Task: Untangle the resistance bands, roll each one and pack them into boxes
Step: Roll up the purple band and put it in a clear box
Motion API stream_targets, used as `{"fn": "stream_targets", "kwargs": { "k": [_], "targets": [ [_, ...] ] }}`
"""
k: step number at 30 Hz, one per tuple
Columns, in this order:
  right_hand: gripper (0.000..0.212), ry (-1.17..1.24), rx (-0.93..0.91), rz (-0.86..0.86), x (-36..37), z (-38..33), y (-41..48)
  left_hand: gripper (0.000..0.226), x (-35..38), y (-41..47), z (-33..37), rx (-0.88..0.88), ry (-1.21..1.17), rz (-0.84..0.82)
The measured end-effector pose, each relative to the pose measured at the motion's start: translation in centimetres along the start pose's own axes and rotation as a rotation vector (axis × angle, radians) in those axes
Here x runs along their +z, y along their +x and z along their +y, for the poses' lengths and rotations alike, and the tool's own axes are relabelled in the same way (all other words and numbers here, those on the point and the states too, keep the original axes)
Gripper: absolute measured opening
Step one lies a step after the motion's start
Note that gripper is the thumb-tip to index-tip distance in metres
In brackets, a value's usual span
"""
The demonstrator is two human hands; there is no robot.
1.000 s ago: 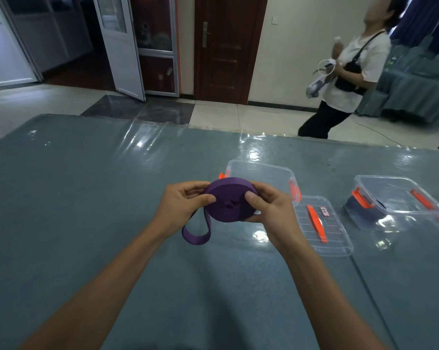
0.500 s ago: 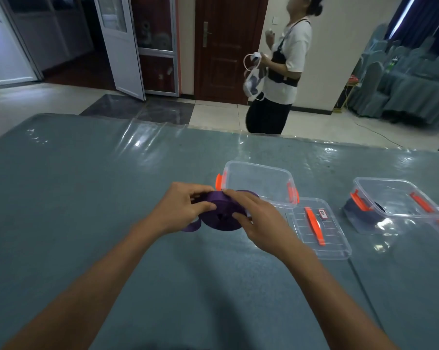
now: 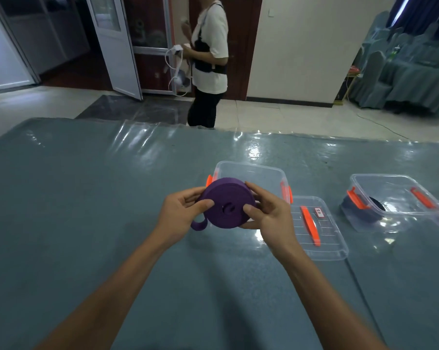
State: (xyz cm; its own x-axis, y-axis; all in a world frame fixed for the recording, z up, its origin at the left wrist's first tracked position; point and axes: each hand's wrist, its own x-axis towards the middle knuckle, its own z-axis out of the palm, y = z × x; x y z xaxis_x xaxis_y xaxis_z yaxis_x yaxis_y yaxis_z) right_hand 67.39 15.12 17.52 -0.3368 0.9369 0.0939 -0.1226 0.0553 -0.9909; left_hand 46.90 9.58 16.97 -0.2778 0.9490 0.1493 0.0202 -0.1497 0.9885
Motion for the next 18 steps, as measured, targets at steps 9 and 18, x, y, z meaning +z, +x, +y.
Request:
{"fn": "stream_targets", "kwargs": {
  "k": [9, 18],
  "targets": [
    [0.074, -0.942, -0.455, -0.381, -3.0, 1.9, 2.0, 0.03, 0.8, 2.0, 0.5, -0.058, 0.274, -0.214],
    [0.065, -0.375, -0.163, -0.21, -5.0, 1.6, 4.3, 0.023, 4.3, 4.2, 0.0, -0.076, 0.107, -0.036]
  ]
}}
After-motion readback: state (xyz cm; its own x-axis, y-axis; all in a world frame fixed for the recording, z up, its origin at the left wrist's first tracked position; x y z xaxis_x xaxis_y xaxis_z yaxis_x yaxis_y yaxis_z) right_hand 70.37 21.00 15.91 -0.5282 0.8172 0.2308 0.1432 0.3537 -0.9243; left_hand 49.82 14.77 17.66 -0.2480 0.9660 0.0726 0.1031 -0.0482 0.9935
